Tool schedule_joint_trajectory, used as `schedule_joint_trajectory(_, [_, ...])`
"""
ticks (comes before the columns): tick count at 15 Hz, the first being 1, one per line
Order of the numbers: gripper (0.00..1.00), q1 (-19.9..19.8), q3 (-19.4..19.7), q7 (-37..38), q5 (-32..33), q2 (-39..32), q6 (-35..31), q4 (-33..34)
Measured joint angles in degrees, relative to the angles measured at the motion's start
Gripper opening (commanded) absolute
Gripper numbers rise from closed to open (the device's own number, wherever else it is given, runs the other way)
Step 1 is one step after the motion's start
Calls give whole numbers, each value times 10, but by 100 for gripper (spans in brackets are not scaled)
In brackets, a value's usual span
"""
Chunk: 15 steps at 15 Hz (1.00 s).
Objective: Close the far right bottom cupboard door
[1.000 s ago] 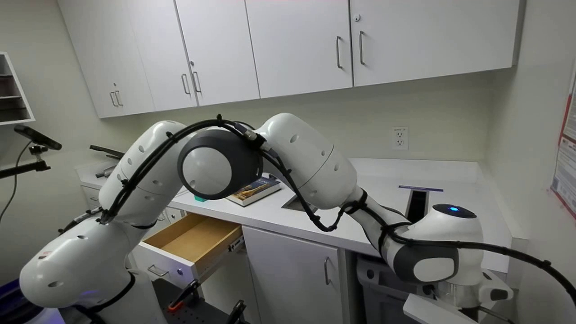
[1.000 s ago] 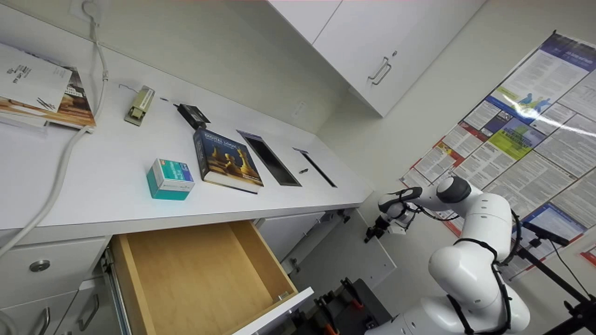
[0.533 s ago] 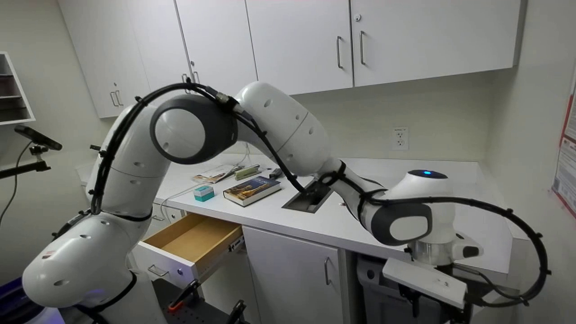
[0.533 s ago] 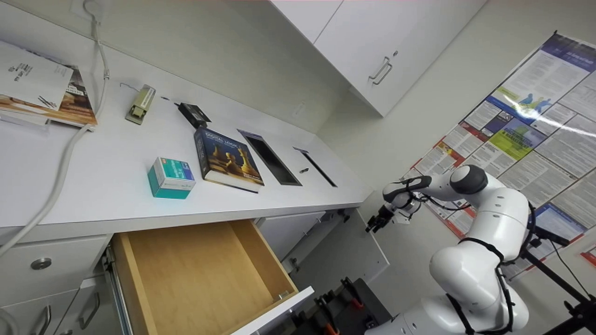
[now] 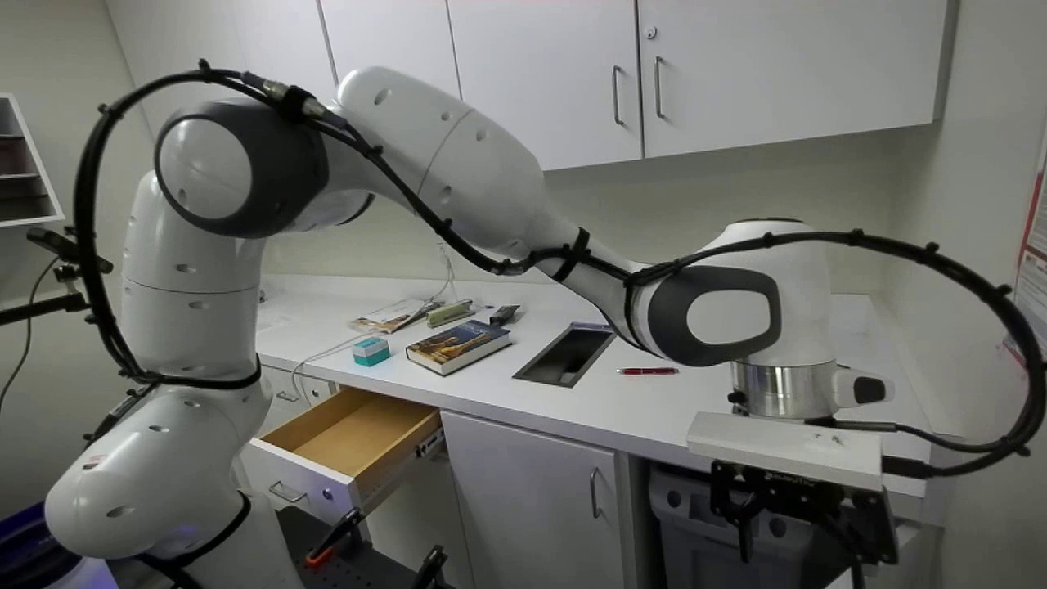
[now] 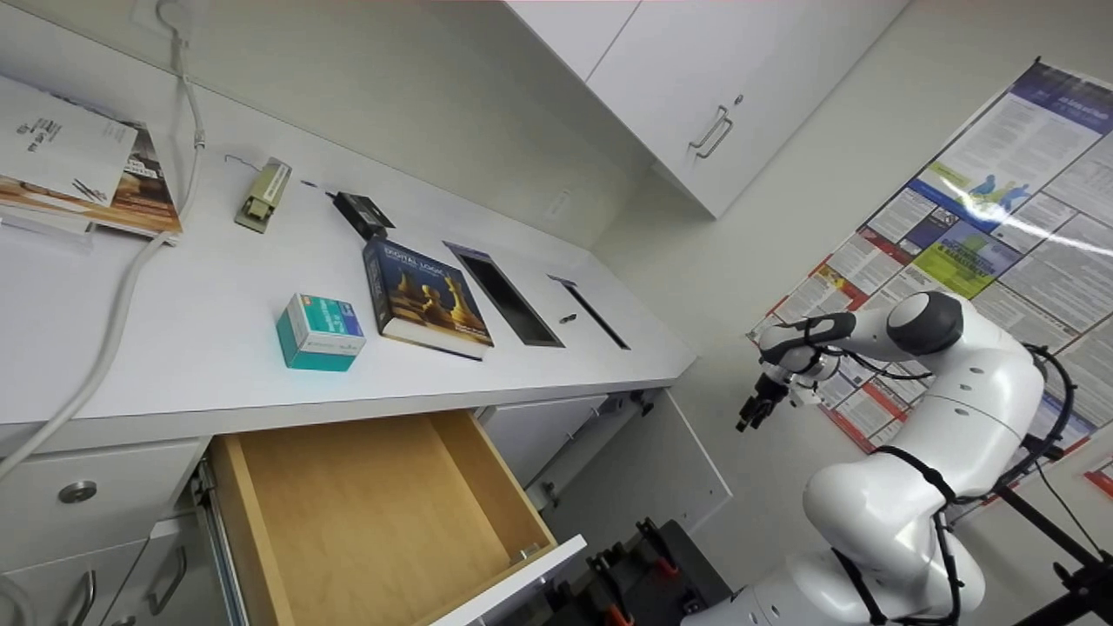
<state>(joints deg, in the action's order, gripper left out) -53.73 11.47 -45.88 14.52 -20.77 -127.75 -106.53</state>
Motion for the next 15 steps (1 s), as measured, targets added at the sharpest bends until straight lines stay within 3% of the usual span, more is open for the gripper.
schedule_joint_trajectory(6, [100,3,54,-126,108,-15,-4,-2])
schedule_joint_trajectory(11, [100,-1,55,-219,132,-83,-158,-17])
schedule_joint_trajectory(12, [75,-6,53,-244,131,-99,-193,-18])
schedule_joint_trajectory(13, [74,-15,48,-273,125,-115,-226,-19])
schedule_joint_trajectory(15, [59,-46,20,-346,93,-141,-277,-19])
